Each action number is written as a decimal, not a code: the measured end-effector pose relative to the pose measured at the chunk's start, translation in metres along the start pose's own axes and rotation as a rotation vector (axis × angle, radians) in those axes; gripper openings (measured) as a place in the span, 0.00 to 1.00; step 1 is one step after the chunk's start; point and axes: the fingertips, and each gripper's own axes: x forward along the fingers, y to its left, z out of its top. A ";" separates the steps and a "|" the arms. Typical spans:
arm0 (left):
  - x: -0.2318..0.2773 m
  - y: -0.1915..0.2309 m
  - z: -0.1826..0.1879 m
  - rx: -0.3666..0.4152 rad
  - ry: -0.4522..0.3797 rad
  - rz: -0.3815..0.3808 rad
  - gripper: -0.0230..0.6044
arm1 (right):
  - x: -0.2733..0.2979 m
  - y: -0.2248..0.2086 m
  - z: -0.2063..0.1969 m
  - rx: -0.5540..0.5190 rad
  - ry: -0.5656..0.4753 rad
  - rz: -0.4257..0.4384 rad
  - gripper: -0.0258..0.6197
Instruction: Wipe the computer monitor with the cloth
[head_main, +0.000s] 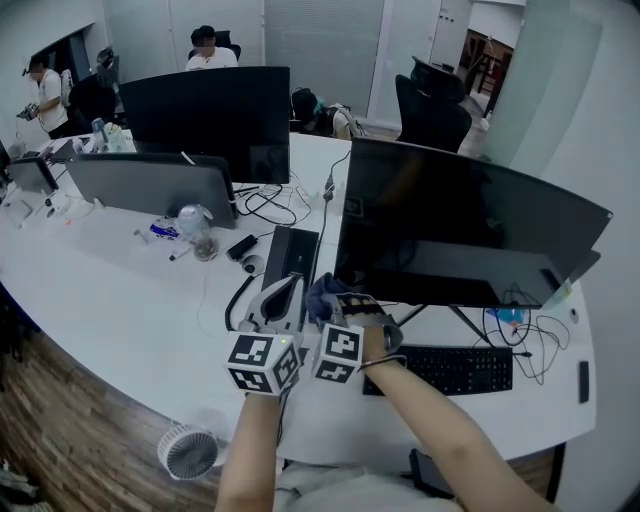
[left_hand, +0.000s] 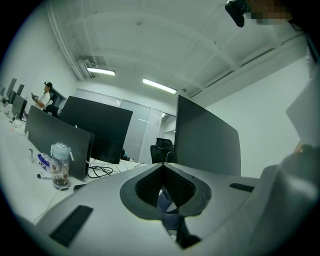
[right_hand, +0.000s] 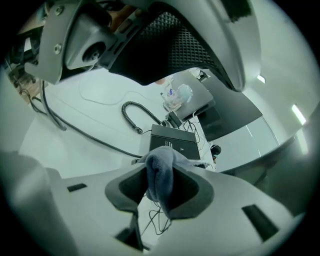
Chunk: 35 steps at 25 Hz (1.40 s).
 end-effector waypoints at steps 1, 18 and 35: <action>0.000 0.000 -0.001 -0.001 0.001 0.001 0.05 | 0.000 0.002 0.001 0.029 -0.007 0.006 0.23; -0.009 0.010 -0.004 0.006 0.017 0.018 0.05 | 0.005 0.029 0.005 0.421 -0.183 0.111 0.23; -0.005 0.000 -0.018 0.021 0.067 0.016 0.05 | 0.007 0.001 -0.029 0.572 -0.179 -0.012 0.23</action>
